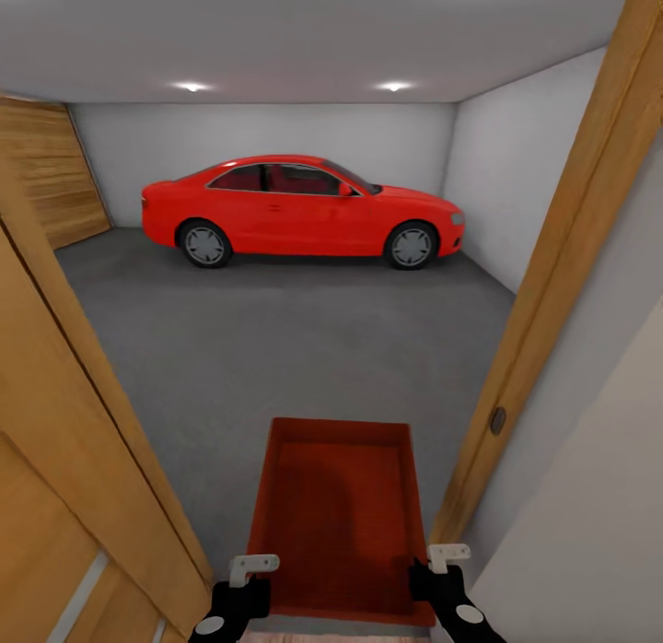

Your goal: Move the two storage containers from the living room to the garage. In the garage, place one container on the floor and stack the other container on top of it (either order is fine).

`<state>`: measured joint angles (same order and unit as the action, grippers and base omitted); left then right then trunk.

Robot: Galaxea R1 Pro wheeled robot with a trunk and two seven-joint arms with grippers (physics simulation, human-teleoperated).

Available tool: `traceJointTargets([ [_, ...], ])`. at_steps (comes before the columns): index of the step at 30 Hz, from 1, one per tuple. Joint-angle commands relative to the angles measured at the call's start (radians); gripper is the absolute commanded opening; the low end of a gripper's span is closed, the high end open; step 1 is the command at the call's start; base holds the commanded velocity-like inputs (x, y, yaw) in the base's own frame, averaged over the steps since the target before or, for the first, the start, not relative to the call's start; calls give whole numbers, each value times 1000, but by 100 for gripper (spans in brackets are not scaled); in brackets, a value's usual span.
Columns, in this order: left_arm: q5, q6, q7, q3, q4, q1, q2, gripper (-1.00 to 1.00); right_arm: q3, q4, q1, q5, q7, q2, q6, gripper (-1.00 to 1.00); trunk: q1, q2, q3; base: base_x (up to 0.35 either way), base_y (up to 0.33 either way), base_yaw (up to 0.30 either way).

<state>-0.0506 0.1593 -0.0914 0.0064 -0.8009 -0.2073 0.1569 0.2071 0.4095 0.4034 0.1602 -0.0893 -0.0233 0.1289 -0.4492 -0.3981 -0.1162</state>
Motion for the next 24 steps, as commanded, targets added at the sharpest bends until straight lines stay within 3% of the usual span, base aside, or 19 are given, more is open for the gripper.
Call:
traceJointTargets([
  [1,10,5,4,-17,0,0,12,-100,0,17,2,9,2,-30,5,-100,-1,-2,-2,86,0,-78],
  [10,11,5,4,-17,0,0,12,-100,0,17,2,9,2,-30,5,-100,-1,-2,-2,18,5,-16],
  [16,10,5,4,-17,0,0,12,-100,0,17,2,9,2,-30,5,-100,-1,-2,-2,0,185,0],
  [24,11,3,4,-17,2,0,12,-100,1,17,2,9,2,-30,5,-100,-1,-2,-2,0,28,0],
])
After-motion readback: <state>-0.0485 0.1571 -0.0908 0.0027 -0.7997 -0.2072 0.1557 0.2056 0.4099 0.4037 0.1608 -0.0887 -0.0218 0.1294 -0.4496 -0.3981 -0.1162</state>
